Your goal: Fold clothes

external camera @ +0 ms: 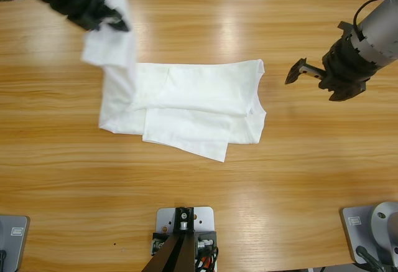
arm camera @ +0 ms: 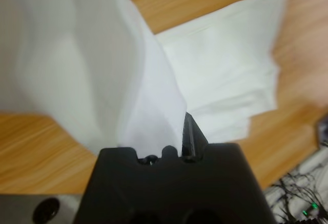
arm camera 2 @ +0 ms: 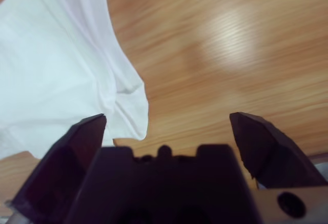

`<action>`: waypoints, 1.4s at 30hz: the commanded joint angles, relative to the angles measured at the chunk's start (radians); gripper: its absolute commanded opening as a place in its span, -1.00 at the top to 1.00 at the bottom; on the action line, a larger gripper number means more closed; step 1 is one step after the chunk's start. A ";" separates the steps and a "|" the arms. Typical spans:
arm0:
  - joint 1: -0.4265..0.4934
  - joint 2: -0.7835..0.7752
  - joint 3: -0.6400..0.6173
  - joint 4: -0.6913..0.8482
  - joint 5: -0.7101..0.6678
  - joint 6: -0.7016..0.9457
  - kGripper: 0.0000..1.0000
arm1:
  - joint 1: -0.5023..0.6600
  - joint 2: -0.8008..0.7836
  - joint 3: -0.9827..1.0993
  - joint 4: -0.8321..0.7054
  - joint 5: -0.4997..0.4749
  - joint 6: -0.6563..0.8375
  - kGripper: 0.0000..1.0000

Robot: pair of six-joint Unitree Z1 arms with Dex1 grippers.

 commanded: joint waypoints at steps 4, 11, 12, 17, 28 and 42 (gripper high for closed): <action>-0.133 0.209 -0.190 0.014 -0.155 0.003 1.00 | -0.175 -0.034 0.013 0.011 -0.021 -0.100 -1.00; -0.168 0.304 -0.333 0.015 -0.176 0.008 1.00 | -0.178 -0.034 0.021 0.017 -0.023 -0.112 -1.00; -0.171 0.315 -0.350 0.016 -0.181 0.008 1.00 | -0.178 -0.034 0.024 0.017 -0.023 -0.112 -1.00; -0.177 0.353 -0.384 0.029 -0.181 0.005 1.00 | -0.178 -0.027 0.030 0.018 -0.024 -0.114 -1.00; -0.200 0.392 -0.414 0.044 -0.188 0.006 1.00 | -0.179 -0.018 0.043 0.017 -0.026 -0.117 -1.00; -0.224 0.423 -0.489 0.043 -0.344 0.005 -1.00 | -0.179 -0.017 0.055 0.016 -0.026 -0.115 -1.00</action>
